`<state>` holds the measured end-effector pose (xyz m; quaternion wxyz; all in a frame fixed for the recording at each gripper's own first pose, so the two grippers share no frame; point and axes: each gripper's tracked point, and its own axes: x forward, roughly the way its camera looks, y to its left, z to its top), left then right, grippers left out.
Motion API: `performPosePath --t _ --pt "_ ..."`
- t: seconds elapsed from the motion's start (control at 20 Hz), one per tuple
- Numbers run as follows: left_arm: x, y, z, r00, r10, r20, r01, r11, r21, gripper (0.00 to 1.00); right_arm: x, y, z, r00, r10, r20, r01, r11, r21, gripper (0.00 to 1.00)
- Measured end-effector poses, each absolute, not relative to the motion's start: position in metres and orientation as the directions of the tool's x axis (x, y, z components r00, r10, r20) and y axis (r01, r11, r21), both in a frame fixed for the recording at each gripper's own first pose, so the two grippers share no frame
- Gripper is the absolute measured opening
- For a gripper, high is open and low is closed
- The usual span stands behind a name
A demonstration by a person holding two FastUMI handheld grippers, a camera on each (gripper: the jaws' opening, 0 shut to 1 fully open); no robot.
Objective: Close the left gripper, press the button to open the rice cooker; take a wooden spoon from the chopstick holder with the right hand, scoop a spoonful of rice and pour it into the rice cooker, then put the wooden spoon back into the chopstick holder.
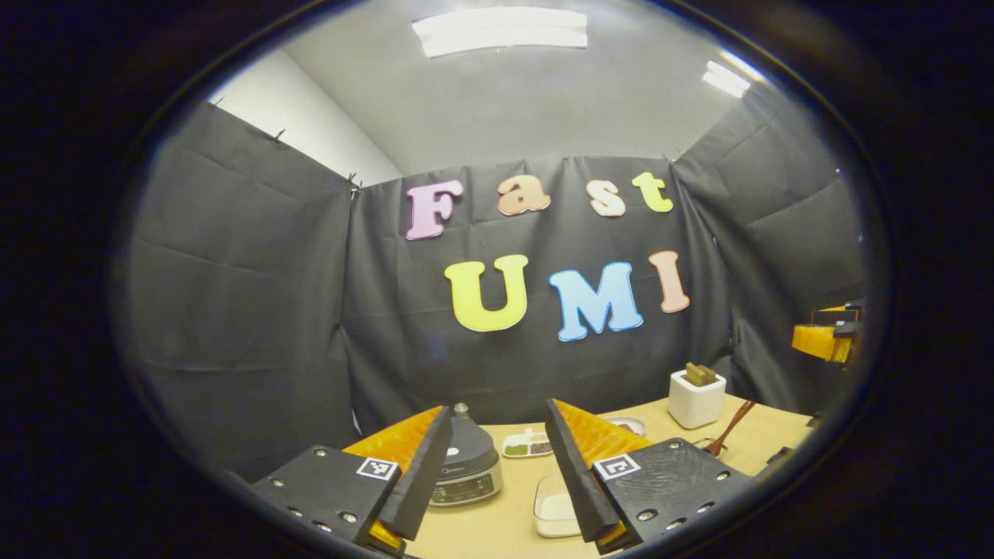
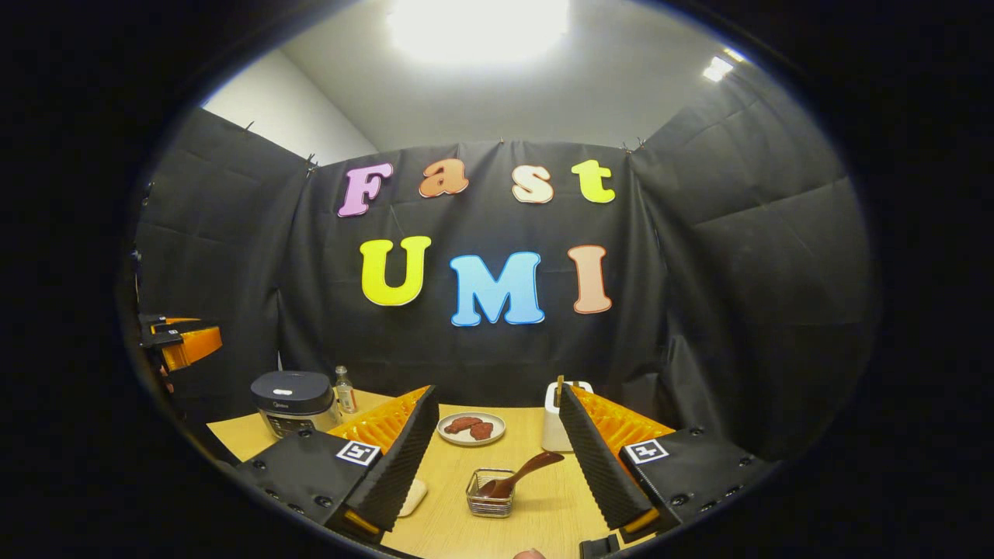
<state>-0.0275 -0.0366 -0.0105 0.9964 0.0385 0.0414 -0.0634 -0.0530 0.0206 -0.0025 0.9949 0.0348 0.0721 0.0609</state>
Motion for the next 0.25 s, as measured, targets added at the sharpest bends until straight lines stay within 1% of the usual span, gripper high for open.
performPosePath --t 0.25 --pt "-0.034 -0.023 -0.008 0.988 -0.131 -0.086 0.135 0.99 0.037 0.75 -0.063 0.031 0.005 0.984 0.121 -0.127 -0.115 0.992 0.057 0.98"
